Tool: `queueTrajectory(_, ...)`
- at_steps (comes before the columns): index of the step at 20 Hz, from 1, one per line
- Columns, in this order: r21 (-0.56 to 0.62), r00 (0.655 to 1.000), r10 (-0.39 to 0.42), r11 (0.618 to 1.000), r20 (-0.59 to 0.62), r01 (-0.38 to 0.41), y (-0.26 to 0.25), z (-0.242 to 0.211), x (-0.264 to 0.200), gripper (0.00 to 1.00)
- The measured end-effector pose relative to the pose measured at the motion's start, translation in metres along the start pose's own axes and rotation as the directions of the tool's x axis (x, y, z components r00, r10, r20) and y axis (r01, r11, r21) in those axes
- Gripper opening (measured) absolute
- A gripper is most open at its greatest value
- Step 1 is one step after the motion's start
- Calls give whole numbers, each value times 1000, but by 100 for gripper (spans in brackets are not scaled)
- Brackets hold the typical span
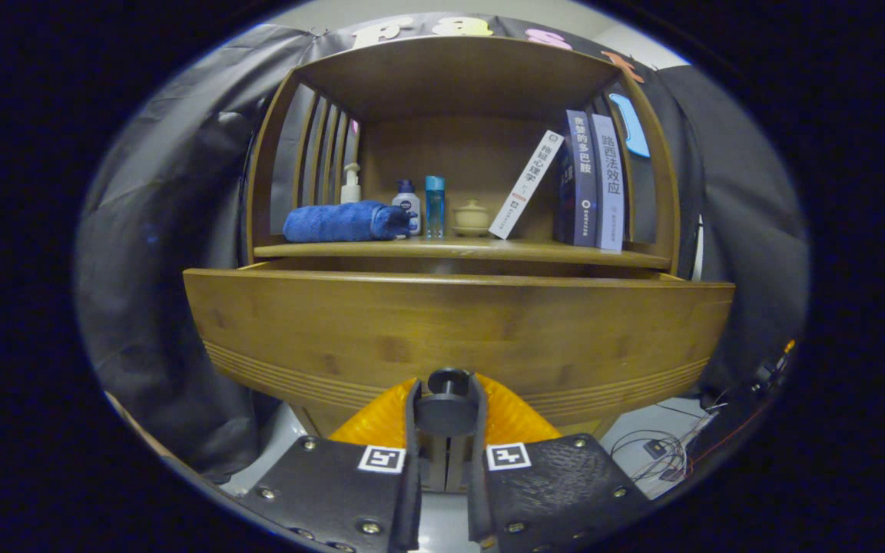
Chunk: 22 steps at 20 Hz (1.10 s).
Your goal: Pull open the drawer, take out the items inside it, and place them on the countertop above the cabinet.
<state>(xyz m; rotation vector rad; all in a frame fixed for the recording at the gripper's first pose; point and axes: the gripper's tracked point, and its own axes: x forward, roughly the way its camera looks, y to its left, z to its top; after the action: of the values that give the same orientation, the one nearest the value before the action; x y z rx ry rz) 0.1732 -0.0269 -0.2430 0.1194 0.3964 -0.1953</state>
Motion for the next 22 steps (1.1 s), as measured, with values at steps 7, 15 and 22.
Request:
queueTrajectory(7, 11, 1000, 8, 1000, -12, -8, 0, -10, -32, 24)
queueTrajectory(15, 45, 1000, 14, 999, -23, -12, 3, -14, -43, 24)
queueTrajectory(22, 60, 1000, 13, 998, -19, -11, 7, -14, -47, 24)
